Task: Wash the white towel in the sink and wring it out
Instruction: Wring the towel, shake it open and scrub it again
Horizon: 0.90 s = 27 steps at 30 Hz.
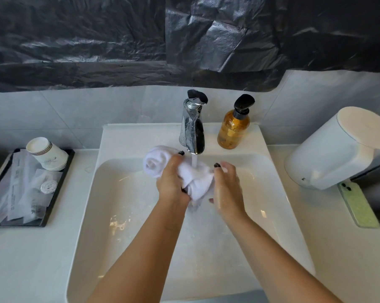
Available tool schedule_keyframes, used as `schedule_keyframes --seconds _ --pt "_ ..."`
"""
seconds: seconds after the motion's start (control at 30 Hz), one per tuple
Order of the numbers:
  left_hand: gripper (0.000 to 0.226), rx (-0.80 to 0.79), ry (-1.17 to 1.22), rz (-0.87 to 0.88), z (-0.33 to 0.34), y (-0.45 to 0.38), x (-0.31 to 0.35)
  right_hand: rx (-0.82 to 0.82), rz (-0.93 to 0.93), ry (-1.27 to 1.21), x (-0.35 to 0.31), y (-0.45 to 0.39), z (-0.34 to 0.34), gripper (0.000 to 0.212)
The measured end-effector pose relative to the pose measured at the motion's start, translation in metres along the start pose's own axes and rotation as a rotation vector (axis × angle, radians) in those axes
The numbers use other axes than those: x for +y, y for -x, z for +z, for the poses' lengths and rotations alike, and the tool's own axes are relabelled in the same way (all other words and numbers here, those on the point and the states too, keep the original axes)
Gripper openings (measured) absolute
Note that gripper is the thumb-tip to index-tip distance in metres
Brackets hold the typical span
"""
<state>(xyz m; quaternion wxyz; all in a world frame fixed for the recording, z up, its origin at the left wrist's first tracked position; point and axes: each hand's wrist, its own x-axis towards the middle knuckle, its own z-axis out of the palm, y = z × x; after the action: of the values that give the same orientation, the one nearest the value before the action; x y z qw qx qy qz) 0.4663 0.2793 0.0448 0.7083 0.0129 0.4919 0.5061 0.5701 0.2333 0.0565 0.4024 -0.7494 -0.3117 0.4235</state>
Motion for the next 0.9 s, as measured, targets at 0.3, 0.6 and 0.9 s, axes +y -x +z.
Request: schedule_keyframes --seconds 0.3,0.6,0.9 --pt "0.093 -0.015 -0.144 -0.176 0.0 0.006 -0.014 0.123 -0.098 0.213 -0.005 0.0 0.022 0.041" --pt "0.035 0.229 -0.267 0.17 -0.011 0.014 0.019 -0.347 0.02 0.144 0.039 -0.016 0.011 0.063" --pt "0.034 0.325 -0.554 0.415 -0.022 0.005 0.028 -0.204 -0.857 1.235 0.089 -0.013 0.042 0.025"
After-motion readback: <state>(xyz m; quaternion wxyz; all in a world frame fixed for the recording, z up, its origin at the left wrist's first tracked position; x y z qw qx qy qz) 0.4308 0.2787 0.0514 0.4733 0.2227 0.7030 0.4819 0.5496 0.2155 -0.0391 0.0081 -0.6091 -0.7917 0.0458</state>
